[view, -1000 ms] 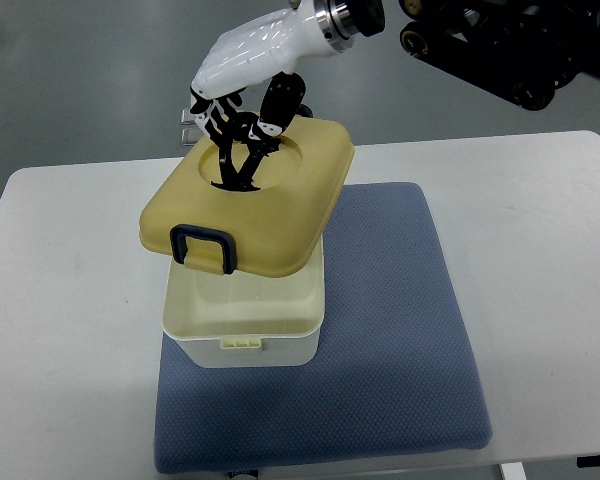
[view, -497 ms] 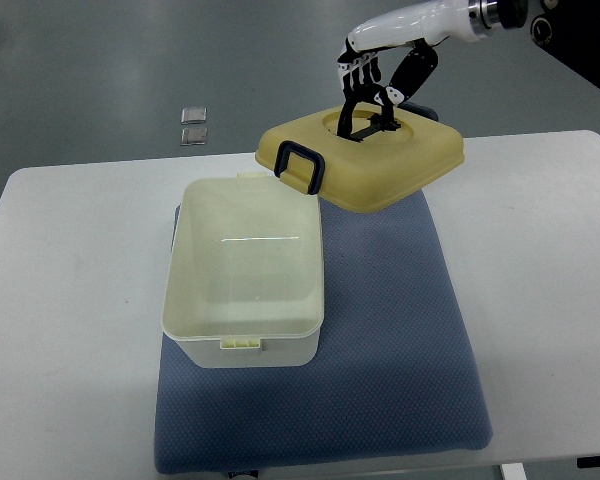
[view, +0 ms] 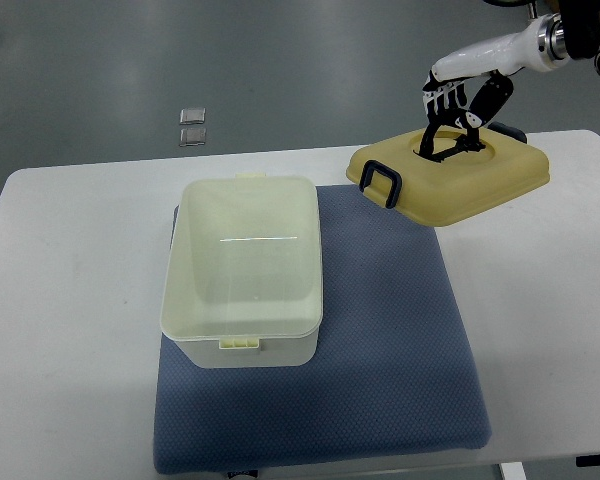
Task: Open white storage box with right hand
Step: 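Carry the lid beside the box and lower it onto the mat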
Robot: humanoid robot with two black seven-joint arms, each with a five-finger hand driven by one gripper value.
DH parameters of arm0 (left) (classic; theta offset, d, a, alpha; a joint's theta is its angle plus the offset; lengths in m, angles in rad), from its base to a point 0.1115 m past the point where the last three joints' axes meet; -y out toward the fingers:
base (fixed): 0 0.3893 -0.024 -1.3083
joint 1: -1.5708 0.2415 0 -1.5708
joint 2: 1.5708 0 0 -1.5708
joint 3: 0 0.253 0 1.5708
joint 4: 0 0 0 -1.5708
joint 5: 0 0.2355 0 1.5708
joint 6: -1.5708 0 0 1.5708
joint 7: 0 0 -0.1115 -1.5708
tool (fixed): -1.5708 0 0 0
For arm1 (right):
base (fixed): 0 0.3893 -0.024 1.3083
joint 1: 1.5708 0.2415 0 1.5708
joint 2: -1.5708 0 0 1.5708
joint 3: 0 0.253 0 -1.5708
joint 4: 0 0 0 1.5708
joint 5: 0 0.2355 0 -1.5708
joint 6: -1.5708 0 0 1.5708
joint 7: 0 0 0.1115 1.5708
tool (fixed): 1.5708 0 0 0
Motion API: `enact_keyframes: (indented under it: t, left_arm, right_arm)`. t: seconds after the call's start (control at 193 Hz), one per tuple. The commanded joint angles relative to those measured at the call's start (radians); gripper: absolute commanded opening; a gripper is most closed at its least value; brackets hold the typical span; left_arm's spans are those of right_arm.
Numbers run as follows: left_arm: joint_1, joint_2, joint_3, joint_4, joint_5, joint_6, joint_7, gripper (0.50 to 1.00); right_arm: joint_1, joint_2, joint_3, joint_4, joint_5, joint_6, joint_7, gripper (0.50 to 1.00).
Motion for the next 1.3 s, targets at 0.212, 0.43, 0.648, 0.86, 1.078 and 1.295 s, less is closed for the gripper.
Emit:
enact_keyframes:
  t: [0.212, 0.43, 0.648, 0.86, 1.078, 1.295]
  left_arm:
    - [0.0, 0.0, 0.0, 0.0, 0.0, 0.001, 0.0, 1.0]
    - [0.0, 0.0, 0.0, 0.0, 0.0, 0.0, 0.0, 1.0]
    - [0.0, 0.0, 0.0, 0.0, 0.0, 0.0, 0.0, 1.0]
    - [0.0, 0.0, 0.0, 0.0, 0.0, 0.0, 0.0, 1.0]
    - [0.0, 0.0, 0.0, 0.0, 0.0, 0.0, 0.0, 1.0]
    - [0.0, 0.0, 0.0, 0.0, -0.002, 0.0, 0.0, 1.0]
  right_arm:
    - [-0.062, 0.016, 0.006, 0.002, 0.001, -0.007, -0.036, 0.5]
    - [-0.086, 0.031, 0.02, 0.002, 0.017, -0.011, -0.082, 0.5]
    - [-0.151, 0.059, 0.089, 0.002, 0.091, -0.008, -0.16, 0.5]
    - [-0.204, 0.065, 0.093, 0.002, 0.2, -0.028, -0.217, 0.5]
    - [-0.234, 0.076, 0.093, 0.005, 0.226, -0.054, -0.238, 0.5]
    - [-0.263, 0.077, 0.093, 0.011, 0.243, -0.057, -0.238, 0.5]
